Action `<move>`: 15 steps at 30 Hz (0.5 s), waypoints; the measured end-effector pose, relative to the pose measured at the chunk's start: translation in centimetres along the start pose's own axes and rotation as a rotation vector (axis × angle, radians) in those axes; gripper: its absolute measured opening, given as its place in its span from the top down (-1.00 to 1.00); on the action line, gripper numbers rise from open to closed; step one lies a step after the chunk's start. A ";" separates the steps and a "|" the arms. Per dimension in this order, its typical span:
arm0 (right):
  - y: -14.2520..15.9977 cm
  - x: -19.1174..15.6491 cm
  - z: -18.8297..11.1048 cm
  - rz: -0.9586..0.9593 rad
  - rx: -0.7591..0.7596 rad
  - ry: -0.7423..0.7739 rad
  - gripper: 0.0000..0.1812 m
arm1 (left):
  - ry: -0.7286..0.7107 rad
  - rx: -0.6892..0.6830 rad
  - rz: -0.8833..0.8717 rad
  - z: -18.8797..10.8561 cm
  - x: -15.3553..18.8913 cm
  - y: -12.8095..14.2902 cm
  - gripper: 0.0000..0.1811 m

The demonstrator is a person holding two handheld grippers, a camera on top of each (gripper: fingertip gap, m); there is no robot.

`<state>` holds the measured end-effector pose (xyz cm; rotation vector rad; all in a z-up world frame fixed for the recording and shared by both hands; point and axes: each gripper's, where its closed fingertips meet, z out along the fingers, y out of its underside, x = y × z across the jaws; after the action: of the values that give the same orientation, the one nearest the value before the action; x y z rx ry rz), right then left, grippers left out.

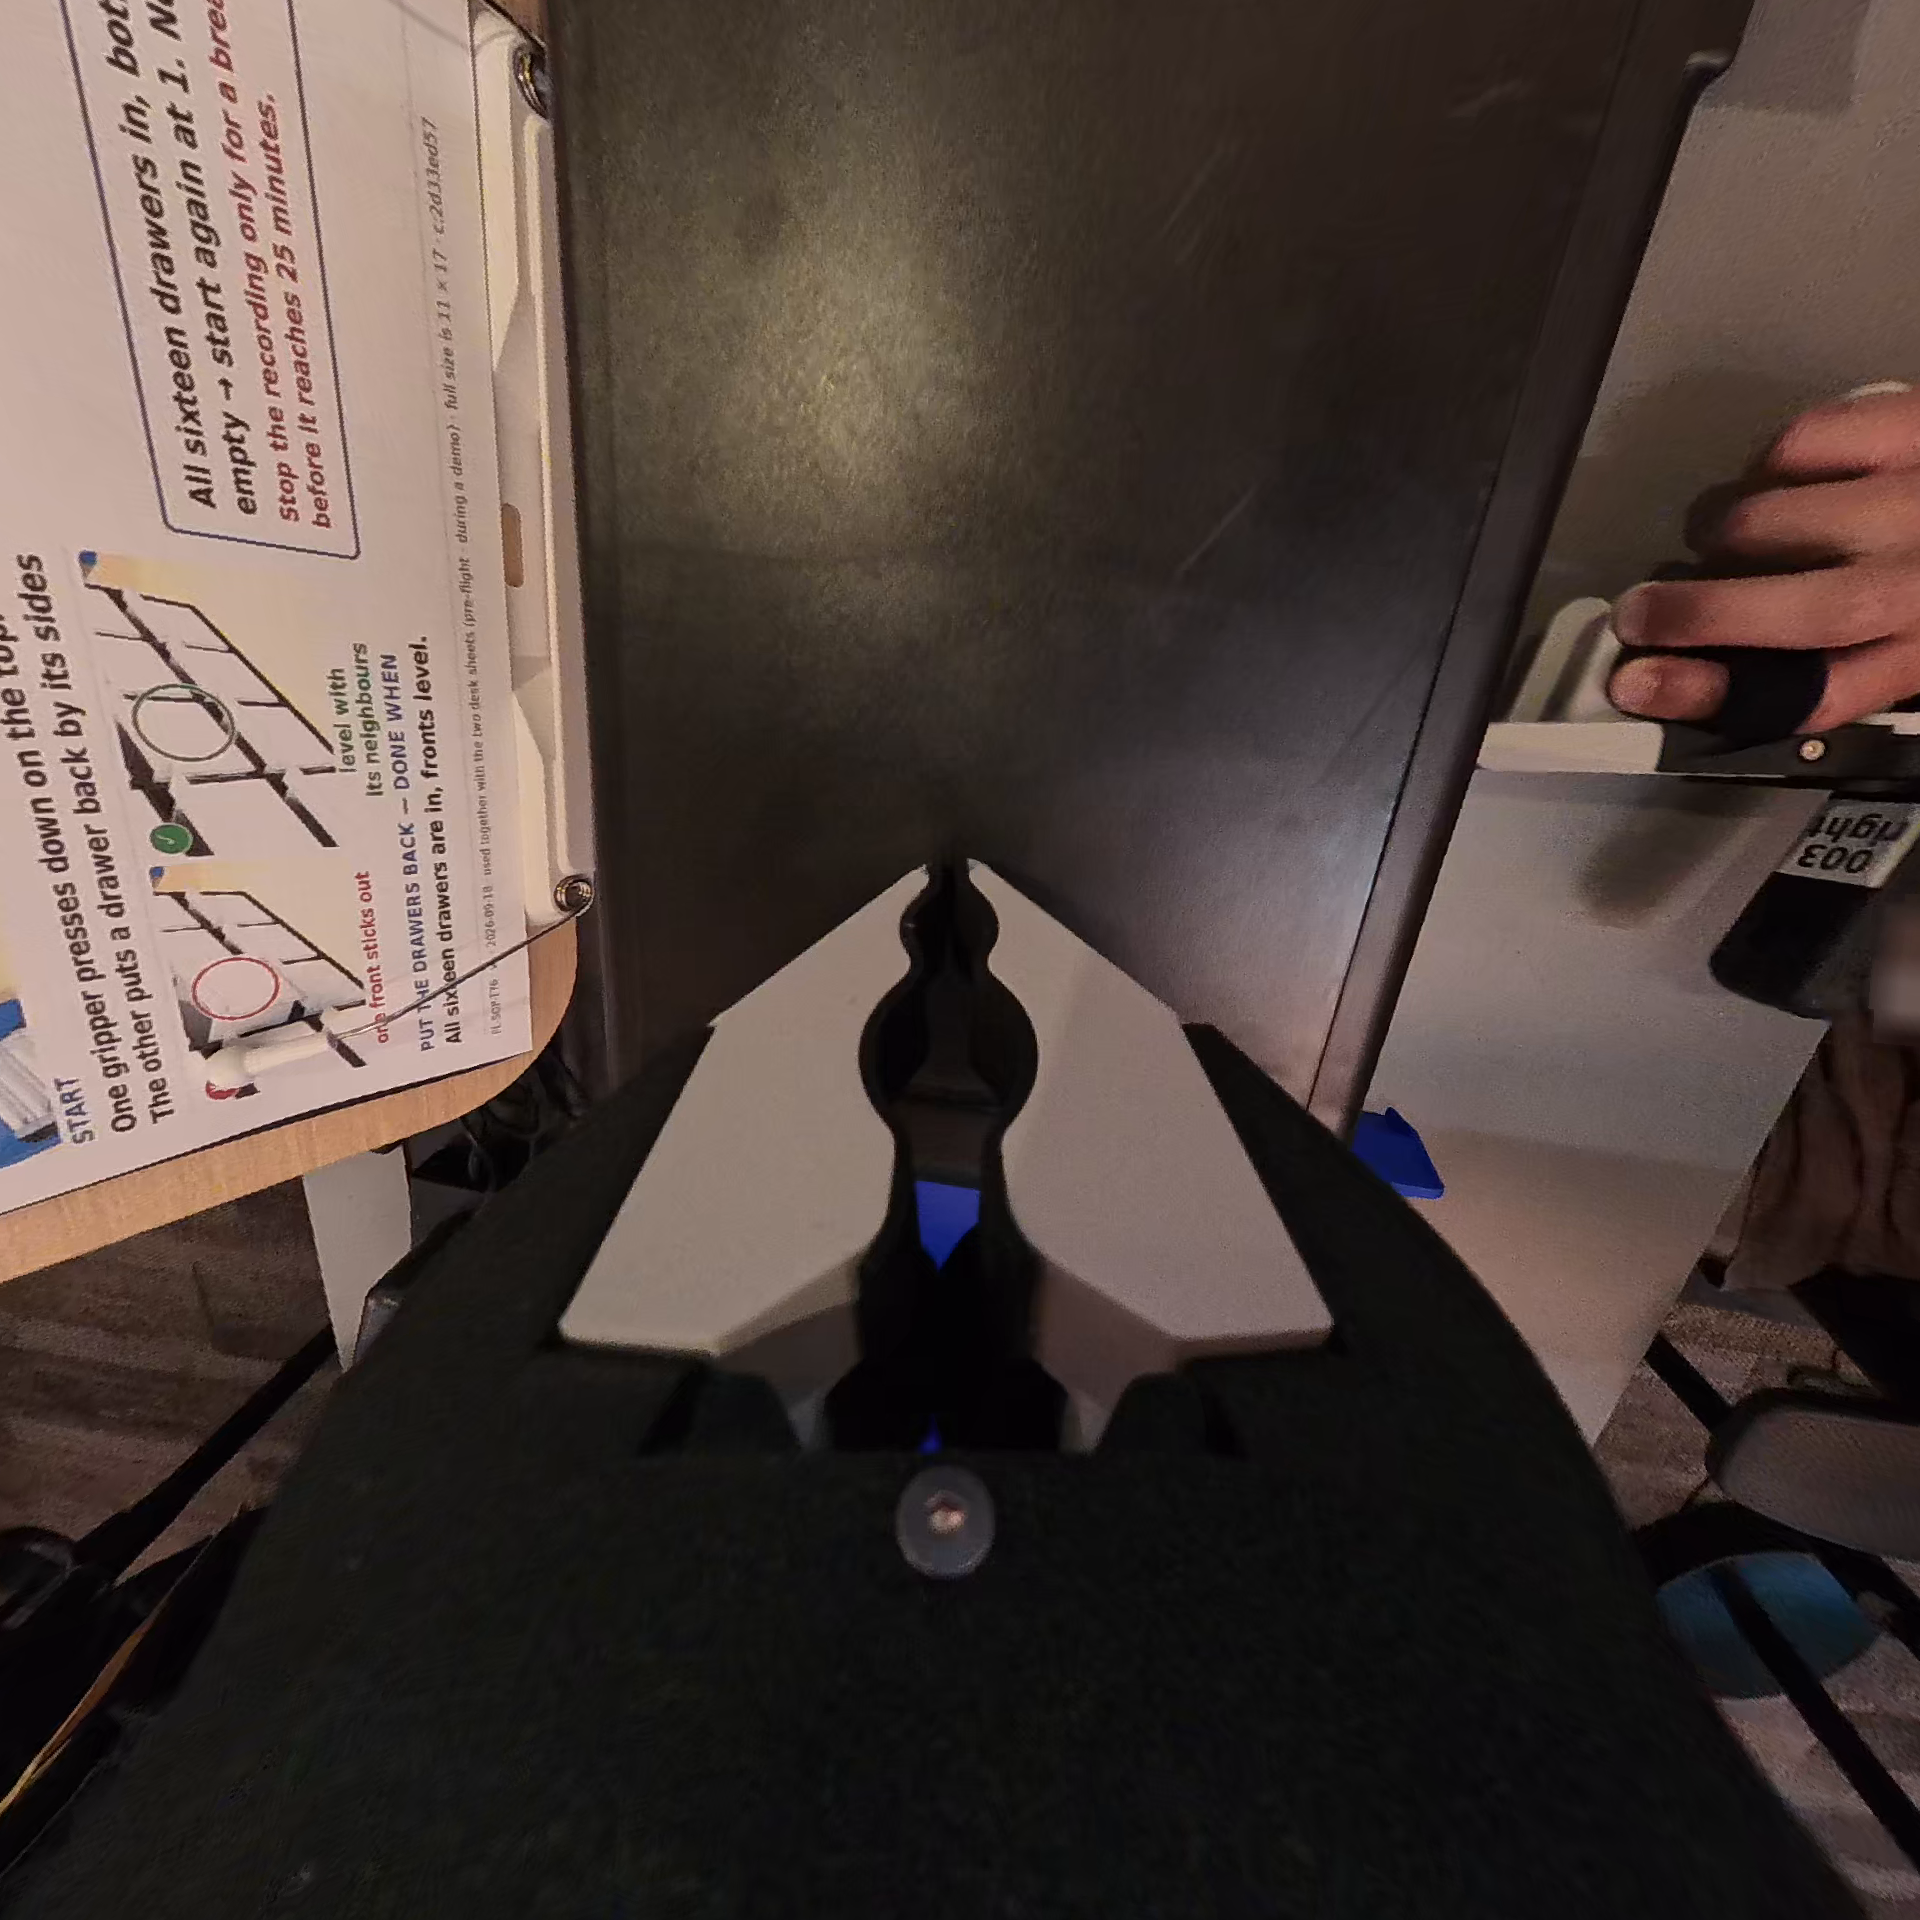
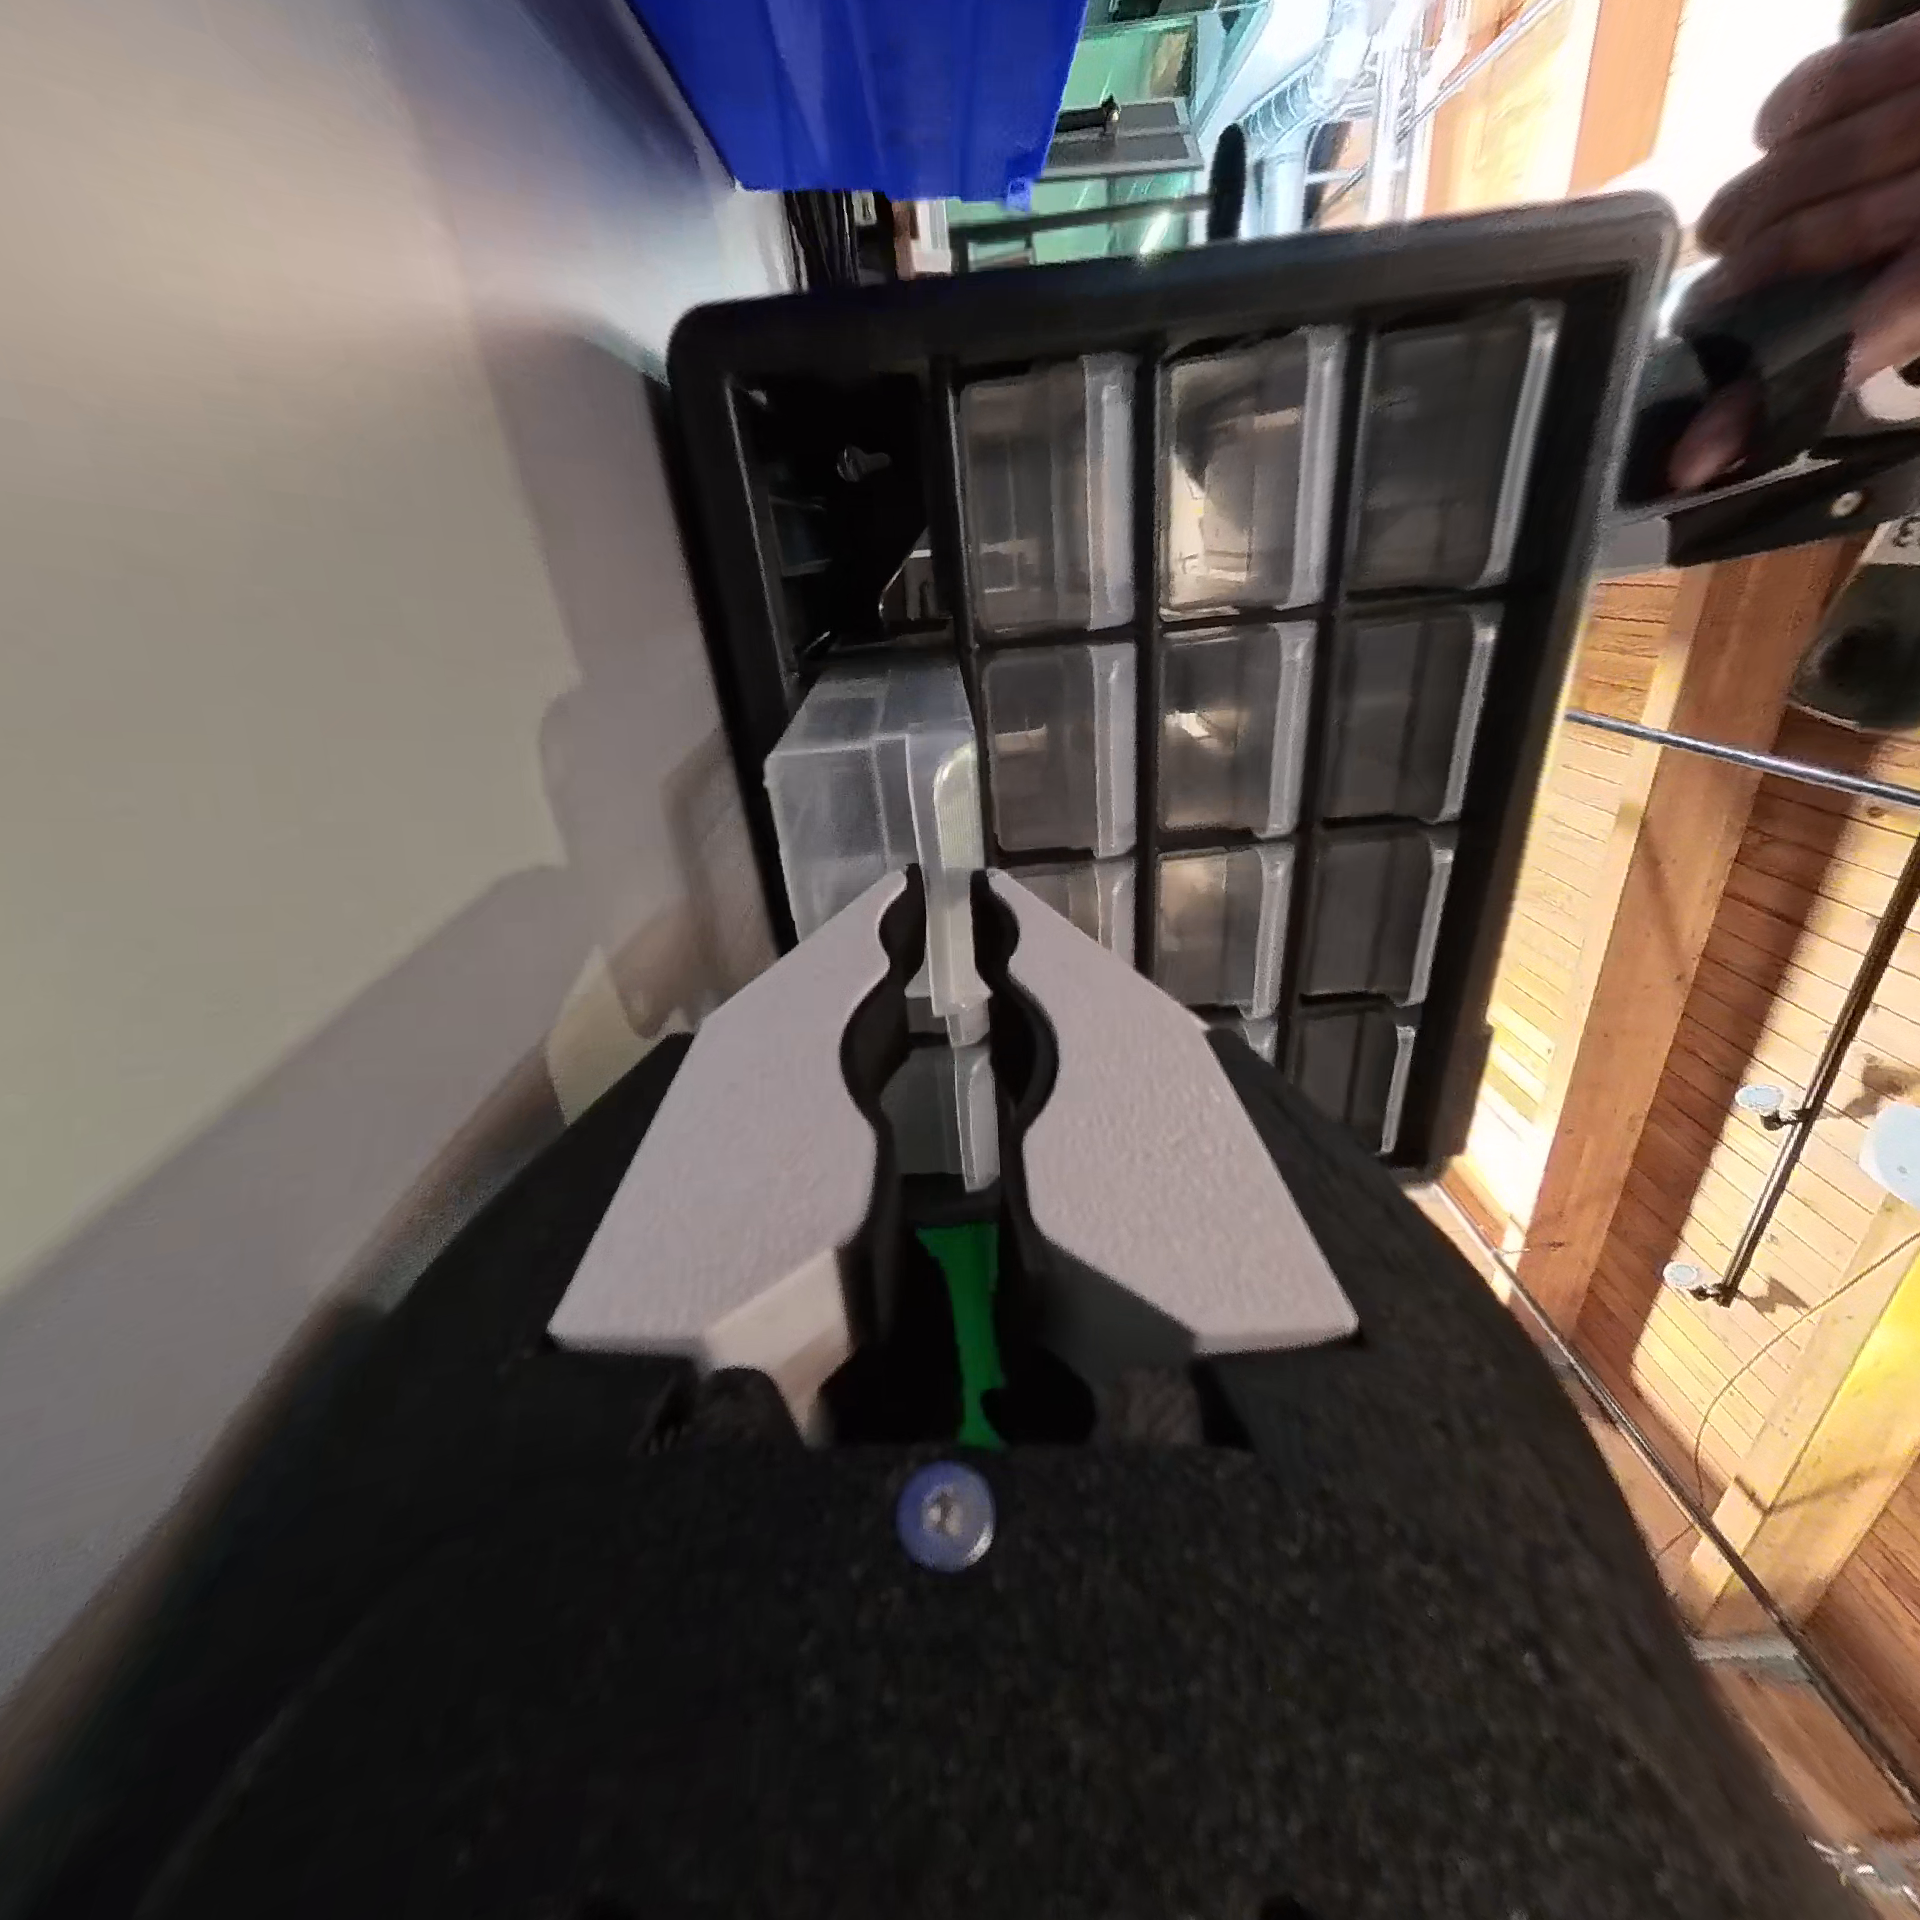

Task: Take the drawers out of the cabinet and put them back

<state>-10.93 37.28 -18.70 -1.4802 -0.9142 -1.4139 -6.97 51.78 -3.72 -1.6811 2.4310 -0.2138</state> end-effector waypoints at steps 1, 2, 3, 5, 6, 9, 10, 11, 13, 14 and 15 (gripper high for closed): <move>-0.1 0.1 -0.5 -0.002 0.000 0.004 0.91 | 0.006 0.010 -0.009 0.0 0.0 0.0 1.00; -0.1 0.1 -1.0 -0.005 -0.003 0.007 0.91 | 0.014 0.023 -0.022 0.0 0.0 0.0 1.00; -0.1 0.2 -1.5 -0.003 -0.006 0.009 0.91 | 0.021 0.035 -0.035 0.0 0.0 0.0 1.00; -0.1 0.3 -2.4 -0.006 -0.006 0.016 0.91 | 0.031 0.055 -0.059 0.0 0.0 0.0 1.00; -0.1 0.4 -2.8 -0.009 -0.006 0.021 0.92 | 0.031 0.060 -0.067 0.0 0.0 0.0 1.00; 0.0 0.7 -4.0 -0.010 -0.004 0.038 0.93 | 0.014 0.052 -0.064 0.0 0.0 0.0 1.00; 0.0 0.9 -4.4 -0.011 -0.003 0.045 0.93 | 0.004 0.043 -0.059 0.0 0.0 0.0 1.00; 0.0 1.0 -4.8 -0.009 -0.001 0.050 0.93 | -0.006 0.032 -0.053 0.0 0.0 0.0 1.00; 0.2 1.2 -5.4 -0.007 -0.006 0.062 0.93 | -0.020 0.010 -0.044 0.0 0.0 0.0 1.00; 0.4 1.3 -5.7 -0.002 -0.011 0.063 0.94 | -0.023 0.001 -0.041 0.0 0.0 0.0 1.00; 0.7 1.2 -5.8 0.005 -0.022 0.054 0.94 | -0.024 -0.005 -0.040 0.0 0.0 0.0 1.00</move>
<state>-12.30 31.54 -17.71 -1.4526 -0.8638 -1.4577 -6.97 51.77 -3.72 -1.7253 2.3844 -0.1926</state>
